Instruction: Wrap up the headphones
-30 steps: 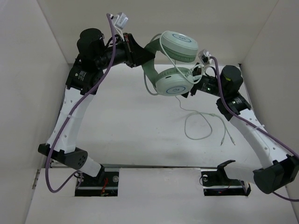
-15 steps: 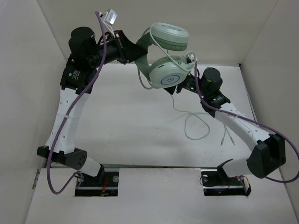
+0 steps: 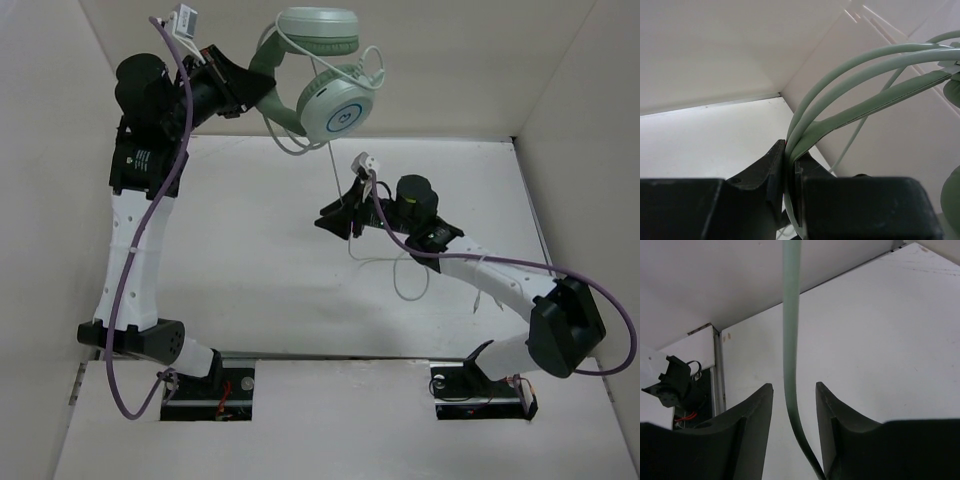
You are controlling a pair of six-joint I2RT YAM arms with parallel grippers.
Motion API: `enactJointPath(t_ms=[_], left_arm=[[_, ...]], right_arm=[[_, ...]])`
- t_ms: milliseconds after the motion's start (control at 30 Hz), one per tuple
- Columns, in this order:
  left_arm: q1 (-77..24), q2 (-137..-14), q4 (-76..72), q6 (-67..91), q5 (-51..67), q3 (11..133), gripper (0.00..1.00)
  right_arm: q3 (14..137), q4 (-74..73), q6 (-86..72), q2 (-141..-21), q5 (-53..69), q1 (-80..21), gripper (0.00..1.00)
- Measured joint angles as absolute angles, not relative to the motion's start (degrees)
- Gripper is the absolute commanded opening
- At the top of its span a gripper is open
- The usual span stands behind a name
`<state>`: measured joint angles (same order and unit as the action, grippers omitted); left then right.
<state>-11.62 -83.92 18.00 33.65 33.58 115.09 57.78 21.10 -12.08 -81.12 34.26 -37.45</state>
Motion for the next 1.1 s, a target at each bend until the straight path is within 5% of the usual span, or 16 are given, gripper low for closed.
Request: enactJointPath(t_ms=[267, 567, 1100], left_arm=[[-8.6, -83.9, 17.8, 33.2, 24.2, 114.8, 0.0], [-7.7, -82.5, 18.6, 27.5, 13.5, 111.8, 0.0], [-9.7, -81.2, 18.9, 10.7, -5.8, 104.4, 0.0]], right_arm=[[54.7, 21.5, -11.5, -80.1, 34.6, -40.6, 0.33], [55.0, 18.5, -7.3, -78.3, 36.7, -43.8, 0.0], [68.8, -6.4, 20.2, -73.2, 29.2, -46.0, 0.0]])
